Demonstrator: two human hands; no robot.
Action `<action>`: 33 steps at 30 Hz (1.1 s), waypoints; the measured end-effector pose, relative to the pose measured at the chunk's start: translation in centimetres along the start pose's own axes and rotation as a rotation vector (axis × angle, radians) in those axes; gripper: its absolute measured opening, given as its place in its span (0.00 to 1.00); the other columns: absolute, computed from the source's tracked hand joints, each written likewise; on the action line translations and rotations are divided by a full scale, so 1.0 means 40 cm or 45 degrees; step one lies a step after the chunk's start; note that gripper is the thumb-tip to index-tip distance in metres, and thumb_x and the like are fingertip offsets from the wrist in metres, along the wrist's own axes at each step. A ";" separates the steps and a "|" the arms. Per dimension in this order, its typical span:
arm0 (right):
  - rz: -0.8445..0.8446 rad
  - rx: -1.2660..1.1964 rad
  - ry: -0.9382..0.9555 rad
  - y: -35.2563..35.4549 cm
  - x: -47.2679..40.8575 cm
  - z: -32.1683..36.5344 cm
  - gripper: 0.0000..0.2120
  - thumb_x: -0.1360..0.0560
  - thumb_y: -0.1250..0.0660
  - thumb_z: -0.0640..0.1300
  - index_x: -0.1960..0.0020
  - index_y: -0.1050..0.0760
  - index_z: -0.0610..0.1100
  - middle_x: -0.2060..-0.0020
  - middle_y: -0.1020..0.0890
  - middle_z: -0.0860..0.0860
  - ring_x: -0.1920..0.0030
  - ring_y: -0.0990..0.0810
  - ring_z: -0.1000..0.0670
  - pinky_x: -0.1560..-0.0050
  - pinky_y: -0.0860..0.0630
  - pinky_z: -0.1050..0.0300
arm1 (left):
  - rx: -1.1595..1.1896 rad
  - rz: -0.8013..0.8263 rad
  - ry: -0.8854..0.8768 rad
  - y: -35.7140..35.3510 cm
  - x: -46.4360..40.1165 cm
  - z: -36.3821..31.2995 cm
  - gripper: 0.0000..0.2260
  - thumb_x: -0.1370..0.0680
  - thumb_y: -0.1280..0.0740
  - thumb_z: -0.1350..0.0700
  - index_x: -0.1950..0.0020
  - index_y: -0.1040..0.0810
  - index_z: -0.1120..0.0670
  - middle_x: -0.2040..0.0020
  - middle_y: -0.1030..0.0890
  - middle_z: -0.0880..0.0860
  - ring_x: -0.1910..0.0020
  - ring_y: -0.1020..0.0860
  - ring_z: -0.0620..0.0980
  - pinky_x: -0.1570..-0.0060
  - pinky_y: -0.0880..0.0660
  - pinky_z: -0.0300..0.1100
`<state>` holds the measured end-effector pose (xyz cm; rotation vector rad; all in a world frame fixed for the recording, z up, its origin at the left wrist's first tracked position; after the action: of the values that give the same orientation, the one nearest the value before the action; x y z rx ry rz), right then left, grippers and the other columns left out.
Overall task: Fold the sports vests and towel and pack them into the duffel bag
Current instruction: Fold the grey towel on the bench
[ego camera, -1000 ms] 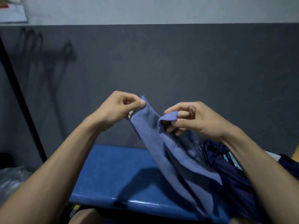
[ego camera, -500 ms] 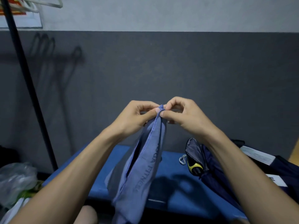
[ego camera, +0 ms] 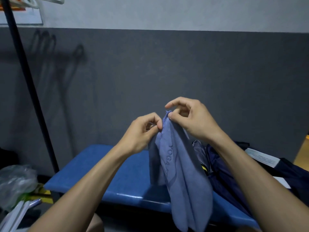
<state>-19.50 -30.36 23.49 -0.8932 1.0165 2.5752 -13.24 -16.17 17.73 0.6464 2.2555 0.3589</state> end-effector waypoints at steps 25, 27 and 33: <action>-0.419 -0.002 0.004 0.044 -0.099 -0.212 0.06 0.18 0.36 0.38 0.50 0.21 0.45 0.56 0.17 0.55 0.56 0.21 0.58 0.55 0.25 0.65 | -0.349 0.142 0.089 0.000 0.138 0.357 0.22 0.22 0.27 0.45 0.70 0.33 0.49 0.70 0.35 0.46 0.70 0.37 0.42 0.69 0.39 0.38; -0.423 -0.024 -0.036 0.046 -0.102 -0.244 0.05 0.19 0.36 0.38 0.49 0.21 0.44 0.56 0.17 0.54 0.56 0.21 0.57 0.54 0.25 0.63 | -0.332 0.059 0.088 0.021 0.137 0.362 0.21 0.21 0.29 0.43 0.68 0.31 0.51 0.72 0.33 0.49 0.71 0.37 0.41 0.69 0.37 0.40; -0.463 -0.341 -0.354 0.050 -0.054 -0.361 0.10 0.19 0.36 0.37 0.57 0.22 0.47 0.63 0.20 0.53 0.64 0.24 0.59 0.63 0.28 0.66 | -0.190 -0.137 0.088 0.116 0.115 0.337 0.24 0.22 0.31 0.42 0.68 0.37 0.53 0.71 0.38 0.46 0.69 0.39 0.45 0.69 0.40 0.44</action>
<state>-12.05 -41.63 17.64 -0.6748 0.3967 2.4579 -4.53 -9.01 7.85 0.4398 2.2920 0.4972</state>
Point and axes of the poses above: each hand's wrist, its own x-axis away from the middle knuckle, its own y-axis out of the back of the hand, z = x × y, the point moved 8 cm from there along -x, towards the middle knuckle
